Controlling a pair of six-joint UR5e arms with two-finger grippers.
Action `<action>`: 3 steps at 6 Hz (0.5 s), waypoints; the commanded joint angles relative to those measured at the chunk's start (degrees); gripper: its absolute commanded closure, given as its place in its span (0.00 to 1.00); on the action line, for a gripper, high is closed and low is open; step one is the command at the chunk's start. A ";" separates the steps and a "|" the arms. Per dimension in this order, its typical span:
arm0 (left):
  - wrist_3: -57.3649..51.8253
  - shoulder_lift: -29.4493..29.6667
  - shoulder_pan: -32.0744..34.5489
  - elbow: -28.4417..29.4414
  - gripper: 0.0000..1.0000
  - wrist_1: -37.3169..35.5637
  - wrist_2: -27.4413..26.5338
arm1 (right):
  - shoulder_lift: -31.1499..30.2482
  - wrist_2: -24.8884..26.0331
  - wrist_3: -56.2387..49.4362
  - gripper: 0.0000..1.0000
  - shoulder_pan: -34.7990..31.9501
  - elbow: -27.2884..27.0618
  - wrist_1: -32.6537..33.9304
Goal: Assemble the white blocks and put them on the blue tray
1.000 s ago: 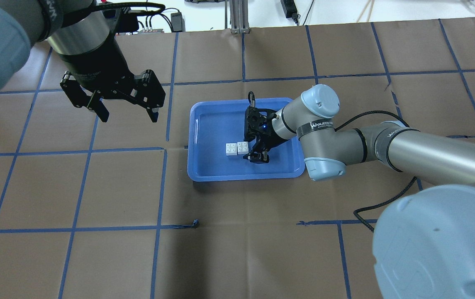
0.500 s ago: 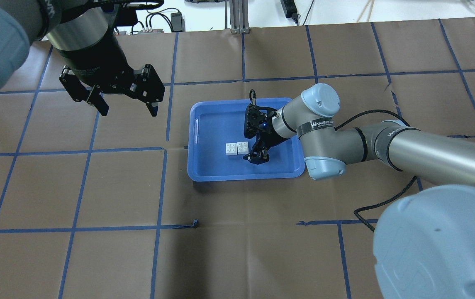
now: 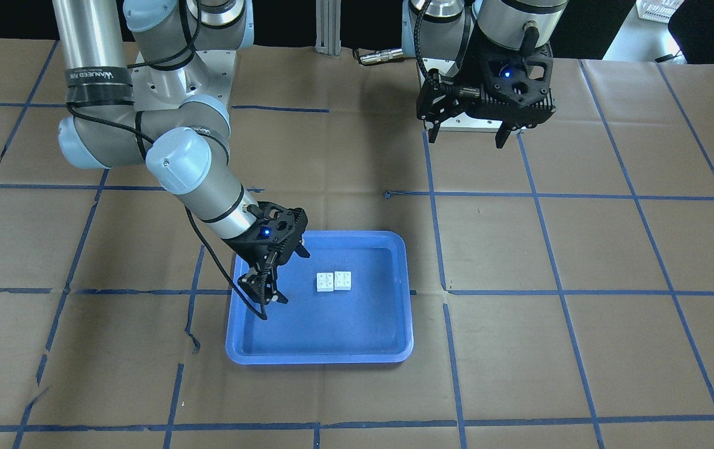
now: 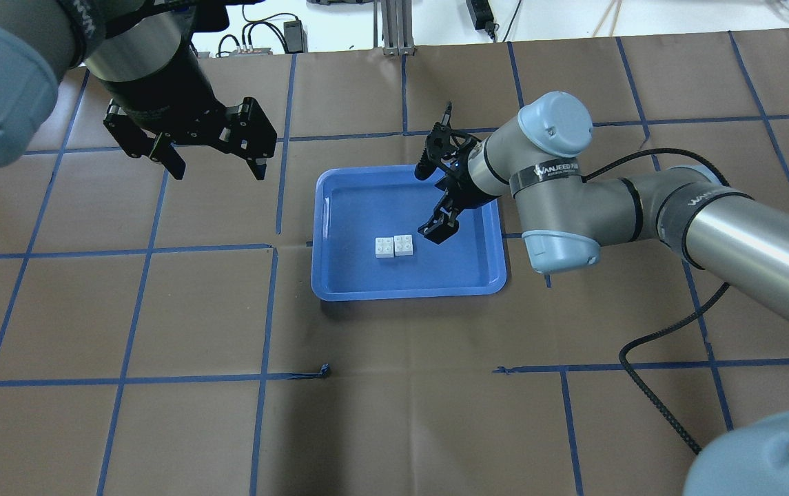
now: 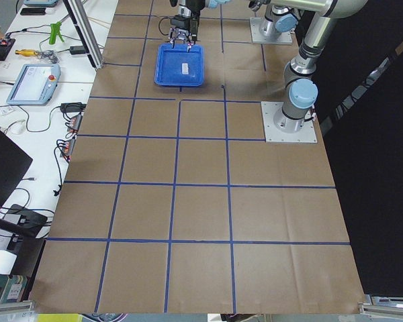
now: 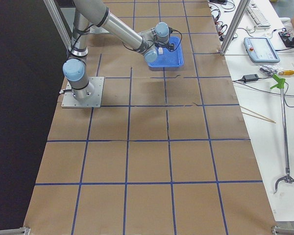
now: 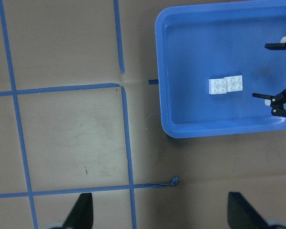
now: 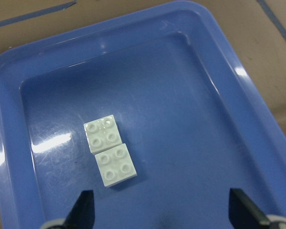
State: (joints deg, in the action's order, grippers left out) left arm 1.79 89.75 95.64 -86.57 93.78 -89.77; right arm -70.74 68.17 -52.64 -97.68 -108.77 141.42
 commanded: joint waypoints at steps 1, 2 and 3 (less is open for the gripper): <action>0.22 -0.10 0.16 -0.18 0.01 0.35 0.02 | -4.91 7.47 18.25 0.00 1.34 8.43 -18.97; 0.31 -0.10 0.25 -0.27 0.01 0.53 -0.15 | -6.67 16.21 24.80 0.00 2.65 14.75 -28.99; 0.40 -0.10 0.33 -0.35 0.01 0.44 0.29 | -8.51 18.30 34.96 0.00 4.32 19.51 -43.80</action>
State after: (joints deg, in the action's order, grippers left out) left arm 2.10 89.66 95.90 -86.84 94.20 -89.75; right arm -77.40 82.77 -26.96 -94.85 -94.35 110.87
